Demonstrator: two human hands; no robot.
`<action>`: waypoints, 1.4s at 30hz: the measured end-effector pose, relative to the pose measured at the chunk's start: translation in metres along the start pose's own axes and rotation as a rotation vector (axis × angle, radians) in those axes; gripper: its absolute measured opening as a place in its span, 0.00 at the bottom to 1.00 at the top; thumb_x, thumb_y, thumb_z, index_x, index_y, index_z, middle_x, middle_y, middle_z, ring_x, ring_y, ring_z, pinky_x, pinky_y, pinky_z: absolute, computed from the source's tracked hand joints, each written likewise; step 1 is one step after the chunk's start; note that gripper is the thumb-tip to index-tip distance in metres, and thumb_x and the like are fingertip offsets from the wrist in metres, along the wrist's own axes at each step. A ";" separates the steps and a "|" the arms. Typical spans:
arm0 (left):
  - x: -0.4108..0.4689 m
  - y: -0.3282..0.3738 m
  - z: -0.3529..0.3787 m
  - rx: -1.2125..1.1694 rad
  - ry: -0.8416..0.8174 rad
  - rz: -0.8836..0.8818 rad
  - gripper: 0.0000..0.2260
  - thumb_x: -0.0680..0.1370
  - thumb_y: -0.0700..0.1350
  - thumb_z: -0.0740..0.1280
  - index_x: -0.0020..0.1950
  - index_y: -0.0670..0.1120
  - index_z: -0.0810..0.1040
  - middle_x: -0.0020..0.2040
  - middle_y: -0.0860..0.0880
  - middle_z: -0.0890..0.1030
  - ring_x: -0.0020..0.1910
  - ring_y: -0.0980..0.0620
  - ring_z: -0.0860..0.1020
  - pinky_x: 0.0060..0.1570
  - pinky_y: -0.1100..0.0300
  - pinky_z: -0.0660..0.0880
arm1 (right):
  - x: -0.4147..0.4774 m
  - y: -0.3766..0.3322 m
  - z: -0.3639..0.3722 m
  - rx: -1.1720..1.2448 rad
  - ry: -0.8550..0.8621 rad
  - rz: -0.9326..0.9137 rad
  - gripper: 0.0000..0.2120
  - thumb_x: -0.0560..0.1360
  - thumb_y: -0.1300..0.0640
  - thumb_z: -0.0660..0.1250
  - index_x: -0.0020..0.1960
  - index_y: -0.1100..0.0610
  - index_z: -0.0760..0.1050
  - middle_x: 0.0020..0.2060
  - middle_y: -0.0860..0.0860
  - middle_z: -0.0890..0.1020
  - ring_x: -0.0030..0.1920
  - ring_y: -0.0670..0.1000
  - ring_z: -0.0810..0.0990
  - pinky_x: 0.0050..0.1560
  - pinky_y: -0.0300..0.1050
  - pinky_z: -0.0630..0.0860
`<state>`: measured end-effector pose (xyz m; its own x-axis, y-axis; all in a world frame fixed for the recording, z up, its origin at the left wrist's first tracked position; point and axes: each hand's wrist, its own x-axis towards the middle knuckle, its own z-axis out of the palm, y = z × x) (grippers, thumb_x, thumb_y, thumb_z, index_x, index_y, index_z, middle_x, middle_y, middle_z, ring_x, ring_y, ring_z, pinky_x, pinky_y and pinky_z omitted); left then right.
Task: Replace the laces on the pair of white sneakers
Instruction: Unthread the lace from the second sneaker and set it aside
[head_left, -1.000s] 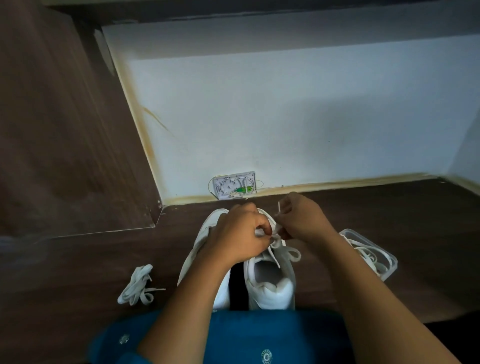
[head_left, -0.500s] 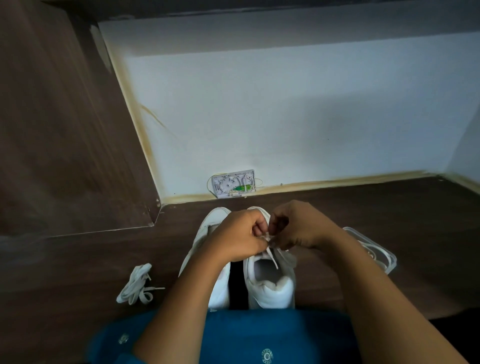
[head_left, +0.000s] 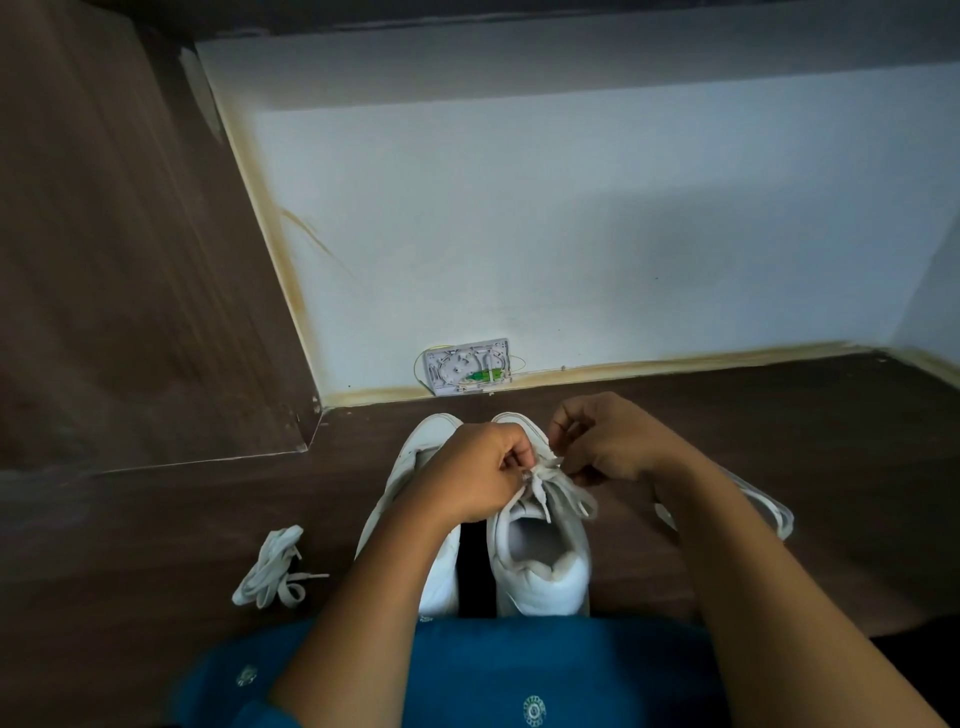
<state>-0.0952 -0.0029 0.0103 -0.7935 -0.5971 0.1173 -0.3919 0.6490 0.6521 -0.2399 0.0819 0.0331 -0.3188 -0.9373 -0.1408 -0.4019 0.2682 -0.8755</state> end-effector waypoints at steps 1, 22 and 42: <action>0.000 0.000 0.000 0.003 -0.004 0.000 0.07 0.74 0.34 0.66 0.43 0.46 0.77 0.33 0.57 0.73 0.31 0.61 0.71 0.36 0.69 0.70 | 0.000 -0.001 0.001 -0.063 0.017 -0.026 0.15 0.66 0.78 0.61 0.34 0.59 0.76 0.29 0.56 0.76 0.27 0.50 0.74 0.28 0.38 0.74; 0.004 -0.010 -0.002 -0.020 -0.006 -0.003 0.05 0.73 0.35 0.68 0.43 0.44 0.80 0.35 0.57 0.74 0.33 0.61 0.72 0.38 0.66 0.70 | 0.002 0.003 0.004 -0.319 -0.006 -0.268 0.14 0.66 0.67 0.74 0.33 0.48 0.78 0.30 0.43 0.80 0.31 0.34 0.75 0.37 0.31 0.70; 0.004 -0.010 -0.002 0.048 -0.103 -0.055 0.04 0.78 0.40 0.64 0.45 0.47 0.76 0.37 0.54 0.75 0.37 0.55 0.72 0.41 0.60 0.68 | 0.005 0.009 0.005 -0.283 -0.063 -0.282 0.11 0.64 0.67 0.74 0.37 0.52 0.80 0.29 0.42 0.80 0.30 0.35 0.75 0.39 0.35 0.72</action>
<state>-0.0937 -0.0131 0.0061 -0.8130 -0.5823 0.0032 -0.4558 0.6398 0.6188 -0.2413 0.0782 0.0222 -0.1124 -0.9924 0.0507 -0.6895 0.0411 -0.7231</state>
